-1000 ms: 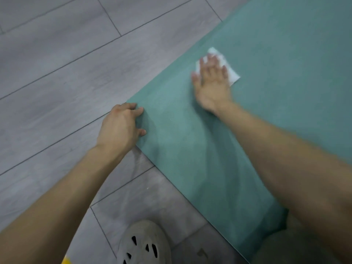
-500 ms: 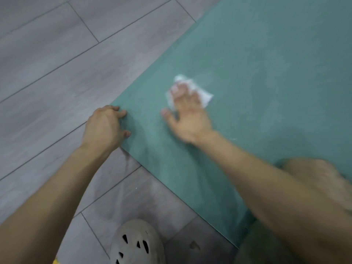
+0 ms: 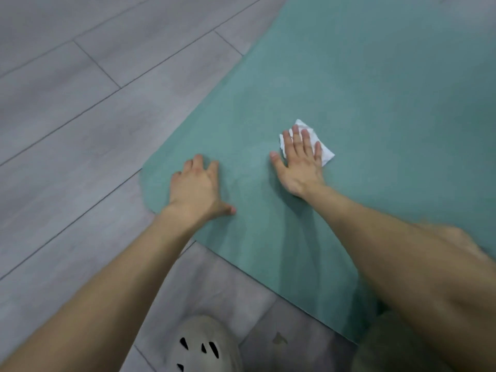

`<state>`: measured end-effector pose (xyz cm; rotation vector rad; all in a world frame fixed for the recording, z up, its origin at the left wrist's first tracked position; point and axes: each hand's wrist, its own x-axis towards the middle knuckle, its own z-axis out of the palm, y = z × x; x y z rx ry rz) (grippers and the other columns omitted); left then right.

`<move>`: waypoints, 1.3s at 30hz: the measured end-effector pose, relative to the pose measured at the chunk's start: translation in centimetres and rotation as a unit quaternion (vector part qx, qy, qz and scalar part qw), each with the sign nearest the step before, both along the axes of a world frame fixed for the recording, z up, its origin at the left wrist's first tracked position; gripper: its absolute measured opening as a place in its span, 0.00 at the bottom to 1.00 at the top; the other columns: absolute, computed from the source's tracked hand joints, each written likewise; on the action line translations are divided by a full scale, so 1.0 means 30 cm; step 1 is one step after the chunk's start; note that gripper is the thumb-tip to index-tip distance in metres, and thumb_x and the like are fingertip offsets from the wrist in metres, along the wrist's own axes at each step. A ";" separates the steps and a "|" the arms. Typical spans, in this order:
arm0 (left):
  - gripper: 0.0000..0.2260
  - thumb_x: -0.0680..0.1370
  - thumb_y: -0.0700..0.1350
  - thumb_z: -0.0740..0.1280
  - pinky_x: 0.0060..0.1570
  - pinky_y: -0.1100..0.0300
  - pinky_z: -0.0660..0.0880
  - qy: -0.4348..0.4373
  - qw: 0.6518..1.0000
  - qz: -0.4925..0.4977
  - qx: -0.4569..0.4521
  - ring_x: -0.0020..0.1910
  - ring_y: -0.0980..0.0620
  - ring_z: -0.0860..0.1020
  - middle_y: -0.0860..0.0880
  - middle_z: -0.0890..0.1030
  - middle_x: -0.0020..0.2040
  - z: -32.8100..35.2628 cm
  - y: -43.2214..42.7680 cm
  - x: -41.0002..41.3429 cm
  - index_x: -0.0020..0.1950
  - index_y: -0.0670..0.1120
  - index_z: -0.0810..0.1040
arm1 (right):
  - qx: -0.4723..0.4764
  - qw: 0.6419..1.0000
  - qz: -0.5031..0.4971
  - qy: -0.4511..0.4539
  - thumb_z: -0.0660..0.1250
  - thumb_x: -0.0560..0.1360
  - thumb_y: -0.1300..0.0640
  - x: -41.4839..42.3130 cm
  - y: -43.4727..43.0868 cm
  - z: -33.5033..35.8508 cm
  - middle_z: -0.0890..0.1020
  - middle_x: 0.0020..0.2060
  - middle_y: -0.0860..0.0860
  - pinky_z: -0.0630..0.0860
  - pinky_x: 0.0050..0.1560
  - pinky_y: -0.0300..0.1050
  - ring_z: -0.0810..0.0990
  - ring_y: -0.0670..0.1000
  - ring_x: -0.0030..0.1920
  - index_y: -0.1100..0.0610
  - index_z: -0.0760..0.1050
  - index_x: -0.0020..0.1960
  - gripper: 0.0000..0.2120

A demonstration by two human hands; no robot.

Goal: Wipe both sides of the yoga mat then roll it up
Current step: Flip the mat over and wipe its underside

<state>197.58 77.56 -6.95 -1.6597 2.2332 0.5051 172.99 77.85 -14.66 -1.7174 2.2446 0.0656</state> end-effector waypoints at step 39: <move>0.45 0.79 0.72 0.60 0.74 0.51 0.68 -0.300 0.748 -0.592 -0.013 0.83 0.45 0.54 0.44 0.48 0.84 0.259 0.100 -0.663 0.86 0.52 0.43 | -0.095 0.972 -0.213 -0.012 0.46 0.85 0.40 -0.675 0.803 -0.036 0.48 0.86 0.51 0.41 0.84 0.56 0.42 0.52 0.85 0.54 0.50 0.86 0.34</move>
